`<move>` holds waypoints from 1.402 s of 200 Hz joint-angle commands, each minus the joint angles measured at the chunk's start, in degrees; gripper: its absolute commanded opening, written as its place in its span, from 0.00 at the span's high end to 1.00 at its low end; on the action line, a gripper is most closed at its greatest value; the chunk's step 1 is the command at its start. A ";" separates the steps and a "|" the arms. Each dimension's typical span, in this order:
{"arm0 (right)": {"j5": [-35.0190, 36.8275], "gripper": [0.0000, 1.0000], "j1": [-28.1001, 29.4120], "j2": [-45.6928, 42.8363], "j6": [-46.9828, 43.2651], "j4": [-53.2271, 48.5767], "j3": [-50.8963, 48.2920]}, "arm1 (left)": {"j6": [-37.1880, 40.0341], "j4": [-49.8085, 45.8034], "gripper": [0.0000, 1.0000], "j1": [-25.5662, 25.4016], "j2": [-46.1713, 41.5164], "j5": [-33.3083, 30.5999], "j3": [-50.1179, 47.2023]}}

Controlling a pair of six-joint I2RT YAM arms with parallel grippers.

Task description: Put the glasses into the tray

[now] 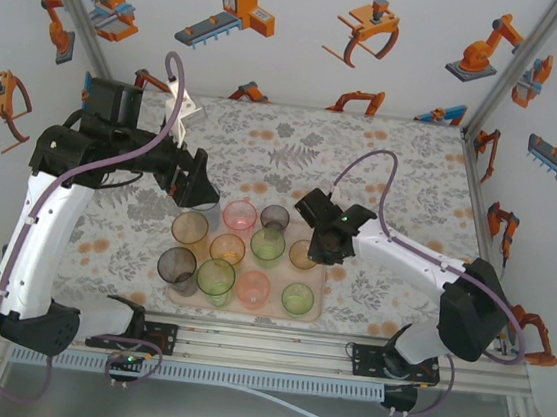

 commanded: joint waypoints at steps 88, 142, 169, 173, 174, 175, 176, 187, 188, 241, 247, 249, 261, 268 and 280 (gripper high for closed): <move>1.47 0.72 0.46 -0.44 0.51 -0.95 0.89 | -0.91 0.98 0.03 0.64 -1.00 1.40 -0.53; 1.98 0.65 0.45 -2.36 -1.93 -3.94 3.87 | -0.22 0.07 0.03 1.18 -0.32 -2.36 1.50; 3.17 0.62 0.37 -3.83 -4.06 -7.04 6.85 | -0.42 -0.55 0.03 2.27 0.09 -2.91 3.83; 3.18 0.62 0.37 -3.96 -4.38 -7.35 7.48 | -0.37 -0.53 0.03 2.40 0.08 -3.15 4.15; 3.18 0.62 0.37 -3.97 -4.49 -7.44 7.66 | -0.38 -0.52 0.03 2.49 0.09 -3.24 4.27; 3.22 0.62 0.37 -4.02 -4.54 -7.58 7.80 | -0.38 -0.55 0.03 2.49 0.05 -3.33 4.33; 3.24 0.62 0.33 -4.04 -4.65 -7.69 7.95 | -0.38 -0.57 0.03 2.50 0.03 -3.38 4.36; 3.72 0.60 0.24 -4.21 -5.33 -8.94 9.71 | -0.33 -0.63 0.03 3.33 0.13 -3.85 5.10; 3.76 0.60 0.22 -4.23 -5.49 -9.03 9.97 | -0.36 -0.61 0.03 3.44 0.16 -3.90 5.14; 5.54 0.43 -3.87 -6.13 -12.09 -11.97 19.28 | -4.13 -2.09 0.03 11.80 3.24 -6.06 10.28; 5.99 0.38 -5.05 -6.77 -12.97 -12.09 20.18 | -5.12 -1.43 0.03 13.30 3.23 -6.52 9.92; 6.12 0.35 -5.42 -7.00 -13.37 -12.10 20.44 | -5.43 -1.06 0.03 13.88 3.17 -6.63 9.80; 6.38 0.01 -8.35 -8.44 -15.42 -11.61 21.62 | -7.69 0.84 0.03 17.54 2.85 -6.96 8.50; 5.88 0.01 -10.19 -9.12 -16.51 -11.36 22.34 | -9.00 1.83 0.03 19.69 2.58 -6.96 7.74; 6.56 0.01 -12.08 -10.22 -20.27 -10.10 23.25 | -11.12 3.43 0.03 23.25 2.04 -6.69 6.38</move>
